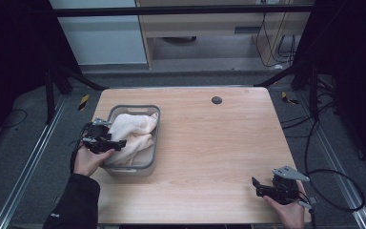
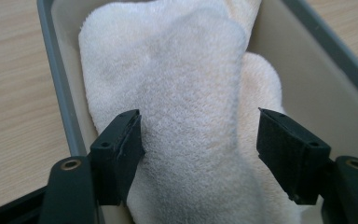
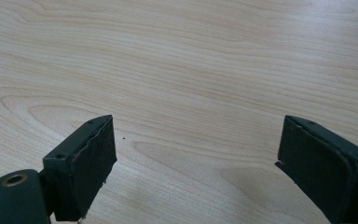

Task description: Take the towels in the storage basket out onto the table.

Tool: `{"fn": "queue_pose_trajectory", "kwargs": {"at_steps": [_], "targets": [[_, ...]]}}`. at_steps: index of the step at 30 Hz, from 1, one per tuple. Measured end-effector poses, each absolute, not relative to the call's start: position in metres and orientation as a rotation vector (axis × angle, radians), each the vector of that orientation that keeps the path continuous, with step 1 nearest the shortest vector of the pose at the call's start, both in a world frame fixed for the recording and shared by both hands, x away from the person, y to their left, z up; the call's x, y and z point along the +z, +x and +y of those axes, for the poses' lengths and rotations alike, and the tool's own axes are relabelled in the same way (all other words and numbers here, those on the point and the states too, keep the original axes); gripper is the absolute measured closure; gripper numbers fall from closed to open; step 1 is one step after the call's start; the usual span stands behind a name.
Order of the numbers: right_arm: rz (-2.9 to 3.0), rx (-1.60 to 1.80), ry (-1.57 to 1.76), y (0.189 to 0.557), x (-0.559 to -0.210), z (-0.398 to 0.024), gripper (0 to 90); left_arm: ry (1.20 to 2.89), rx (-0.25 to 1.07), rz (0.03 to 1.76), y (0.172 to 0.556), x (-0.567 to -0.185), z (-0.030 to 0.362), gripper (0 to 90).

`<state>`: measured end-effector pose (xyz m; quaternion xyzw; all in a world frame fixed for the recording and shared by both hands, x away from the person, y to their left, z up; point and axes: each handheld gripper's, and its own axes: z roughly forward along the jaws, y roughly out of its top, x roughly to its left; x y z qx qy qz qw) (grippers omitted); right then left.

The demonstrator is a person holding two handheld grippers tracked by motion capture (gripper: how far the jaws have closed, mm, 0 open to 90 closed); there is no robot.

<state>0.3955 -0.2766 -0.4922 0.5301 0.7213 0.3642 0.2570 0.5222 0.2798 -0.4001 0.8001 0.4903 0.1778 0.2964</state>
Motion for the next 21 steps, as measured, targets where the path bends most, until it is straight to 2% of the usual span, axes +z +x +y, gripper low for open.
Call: {"fn": "queue_pose_trajectory", "kwargs": {"at_steps": [10, 21], "targets": [[1.963, 0.980, 1.432, 0.396, -0.493, -0.277, 10.8, 2.170, 0.438, 1.364, 0.528, -0.411, 0.280, 39.9], [1.969, 0.980, 1.435, 0.396, -0.493, -0.277, 10.7, 2.174, 0.400, 1.420, 0.531, -0.412, 0.282, 65.2]]}}
